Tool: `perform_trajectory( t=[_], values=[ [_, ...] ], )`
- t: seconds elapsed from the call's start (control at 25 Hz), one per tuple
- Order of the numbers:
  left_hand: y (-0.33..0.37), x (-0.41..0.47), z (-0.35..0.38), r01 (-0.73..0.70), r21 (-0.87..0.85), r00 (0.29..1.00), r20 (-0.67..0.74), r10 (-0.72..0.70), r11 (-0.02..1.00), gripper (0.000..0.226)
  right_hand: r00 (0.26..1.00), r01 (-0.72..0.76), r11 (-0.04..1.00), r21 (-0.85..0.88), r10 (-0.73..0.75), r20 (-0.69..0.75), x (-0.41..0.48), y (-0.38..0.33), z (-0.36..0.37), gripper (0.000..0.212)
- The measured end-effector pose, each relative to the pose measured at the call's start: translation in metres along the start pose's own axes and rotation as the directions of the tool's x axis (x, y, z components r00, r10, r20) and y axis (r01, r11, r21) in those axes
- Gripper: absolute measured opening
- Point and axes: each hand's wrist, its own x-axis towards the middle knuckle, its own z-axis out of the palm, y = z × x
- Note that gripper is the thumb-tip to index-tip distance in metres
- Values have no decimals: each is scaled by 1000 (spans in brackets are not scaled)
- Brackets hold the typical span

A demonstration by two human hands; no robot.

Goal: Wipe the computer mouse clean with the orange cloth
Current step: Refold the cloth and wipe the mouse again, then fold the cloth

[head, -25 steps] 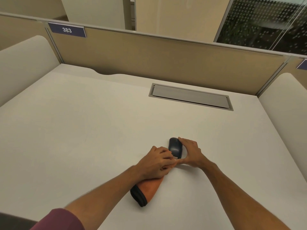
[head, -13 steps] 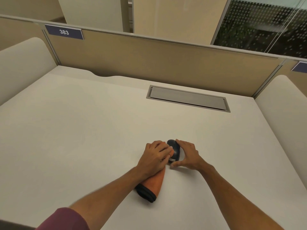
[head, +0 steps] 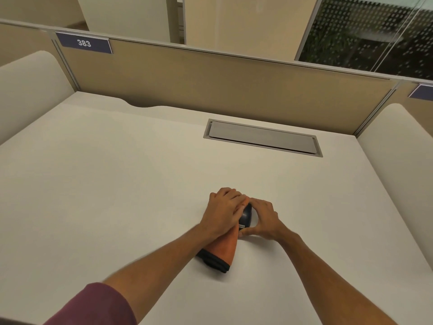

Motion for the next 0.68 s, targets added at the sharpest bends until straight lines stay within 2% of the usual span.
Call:
perform_trajectory(
  t=[0.12,0.4,0.48,0.68],
  values=[
    [5,7,5,96,37,993,62,-98,995,34,1000,23,1000,20,-23,-14,-1,-3,-1,99],
    [4,36,0,347,45,924,154,-349,937,27,999,-30,999,-32,31,21,0,3,-1,113],
    [1,43,-1,348,42,921,170,-350,937,30,999,-28,999,-35,28,19,-1,2,-2,111],
    [-4,39,-4,235,-25,954,196,-226,972,30,999,-25,999,-29,25,25,0,3,-1,111]
  ],
)
